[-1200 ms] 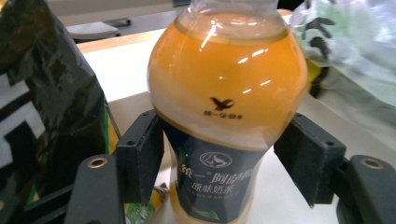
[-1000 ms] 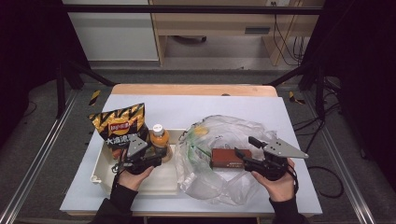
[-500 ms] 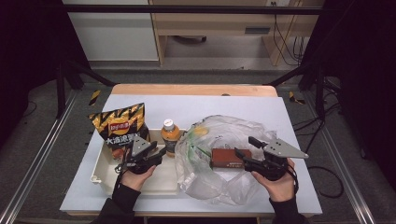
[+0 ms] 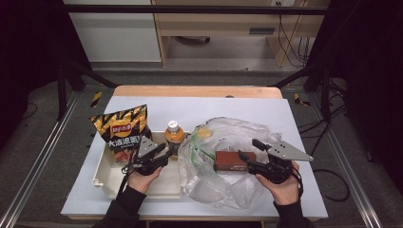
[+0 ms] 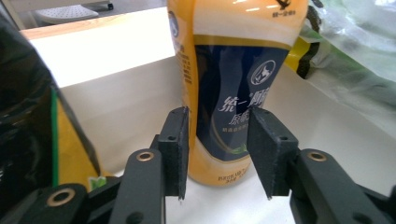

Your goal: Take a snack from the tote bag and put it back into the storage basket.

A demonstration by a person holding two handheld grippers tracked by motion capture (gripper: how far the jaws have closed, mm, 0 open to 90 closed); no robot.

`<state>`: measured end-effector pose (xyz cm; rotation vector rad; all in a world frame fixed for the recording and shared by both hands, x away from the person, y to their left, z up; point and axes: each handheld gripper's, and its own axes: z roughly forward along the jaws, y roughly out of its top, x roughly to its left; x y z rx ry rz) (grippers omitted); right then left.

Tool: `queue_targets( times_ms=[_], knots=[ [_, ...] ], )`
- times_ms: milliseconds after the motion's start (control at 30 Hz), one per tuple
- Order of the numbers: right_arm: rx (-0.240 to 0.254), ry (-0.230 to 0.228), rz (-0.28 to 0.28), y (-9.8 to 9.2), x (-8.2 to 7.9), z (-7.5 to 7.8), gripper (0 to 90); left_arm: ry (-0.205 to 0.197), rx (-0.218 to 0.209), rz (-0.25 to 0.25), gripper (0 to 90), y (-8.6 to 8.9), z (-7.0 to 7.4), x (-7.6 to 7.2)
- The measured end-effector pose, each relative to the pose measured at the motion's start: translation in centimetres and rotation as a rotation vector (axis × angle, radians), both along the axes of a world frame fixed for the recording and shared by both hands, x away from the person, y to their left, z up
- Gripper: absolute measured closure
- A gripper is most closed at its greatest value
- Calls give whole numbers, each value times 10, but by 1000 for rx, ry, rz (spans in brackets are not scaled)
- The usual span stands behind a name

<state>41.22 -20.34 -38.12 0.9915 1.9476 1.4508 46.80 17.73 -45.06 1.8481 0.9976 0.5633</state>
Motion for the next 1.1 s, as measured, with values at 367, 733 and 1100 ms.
queue_targets(
  times_ms=[367,733,1100],
  knots=[
    [1,1,3,1,0,-1,370,-2,22,-18,582,-3,0,0],
    [8,-11,11,1,-4,3,376,-29,-5,-15,512,16,15,-14],
    [-9,-14,25,3,-9,10,448,-69,-37,4,344,46,43,-39]
  ],
)
